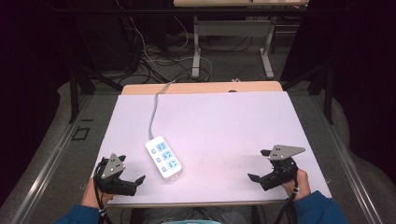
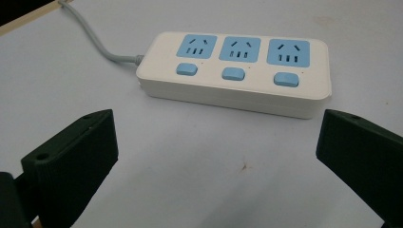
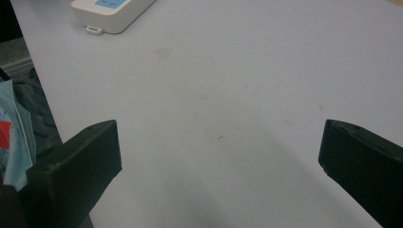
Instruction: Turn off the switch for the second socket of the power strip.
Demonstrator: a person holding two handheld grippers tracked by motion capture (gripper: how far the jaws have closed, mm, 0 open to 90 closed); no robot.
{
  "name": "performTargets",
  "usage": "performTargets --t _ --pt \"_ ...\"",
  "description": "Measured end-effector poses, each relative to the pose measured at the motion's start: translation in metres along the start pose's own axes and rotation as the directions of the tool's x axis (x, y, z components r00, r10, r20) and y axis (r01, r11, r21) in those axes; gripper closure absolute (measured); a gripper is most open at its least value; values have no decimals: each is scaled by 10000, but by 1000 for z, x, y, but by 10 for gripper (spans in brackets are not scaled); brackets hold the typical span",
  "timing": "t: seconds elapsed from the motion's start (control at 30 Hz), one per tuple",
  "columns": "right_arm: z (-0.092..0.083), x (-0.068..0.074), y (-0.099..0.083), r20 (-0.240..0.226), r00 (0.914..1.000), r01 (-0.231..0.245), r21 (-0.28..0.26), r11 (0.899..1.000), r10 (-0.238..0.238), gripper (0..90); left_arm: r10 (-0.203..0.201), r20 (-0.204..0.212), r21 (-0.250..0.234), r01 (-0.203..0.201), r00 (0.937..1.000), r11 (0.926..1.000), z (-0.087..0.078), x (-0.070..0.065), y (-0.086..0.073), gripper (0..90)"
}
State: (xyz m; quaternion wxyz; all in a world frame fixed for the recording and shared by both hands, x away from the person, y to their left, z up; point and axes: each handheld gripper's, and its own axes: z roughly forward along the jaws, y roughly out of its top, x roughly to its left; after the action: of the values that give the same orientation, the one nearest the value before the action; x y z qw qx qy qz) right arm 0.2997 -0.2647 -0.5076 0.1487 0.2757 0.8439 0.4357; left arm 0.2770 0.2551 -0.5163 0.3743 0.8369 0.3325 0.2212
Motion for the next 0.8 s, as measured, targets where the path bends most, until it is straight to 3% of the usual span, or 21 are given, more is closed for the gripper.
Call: performTargets --t 0.3,0.33,0.43,0.6,0.8 --pt "0 0 0 -22 10000 -15 219 9998 16 0 212 -116 161 -210 9997 9996 -1 1 3 1" --pt "1 0 0 -49 10000 -9 283 9996 11 0 55 -45 154 -55 10000 9999 -1 1 4 0" --pt "0 1 0 5 10000 30 234 9997 -30 0 167 -243 177 -163 9996 9997 -3 2 7 0" --pt "0 0 0 -35 10000 -31 373 9993 33 0 -128 -690 -77 122 9975 9999 -8 4 14 1" --pt "1 1 0 -35 10000 37 303 9995 -36 0 -61 -709 19 63 9975 10000 -6 5 17 1"
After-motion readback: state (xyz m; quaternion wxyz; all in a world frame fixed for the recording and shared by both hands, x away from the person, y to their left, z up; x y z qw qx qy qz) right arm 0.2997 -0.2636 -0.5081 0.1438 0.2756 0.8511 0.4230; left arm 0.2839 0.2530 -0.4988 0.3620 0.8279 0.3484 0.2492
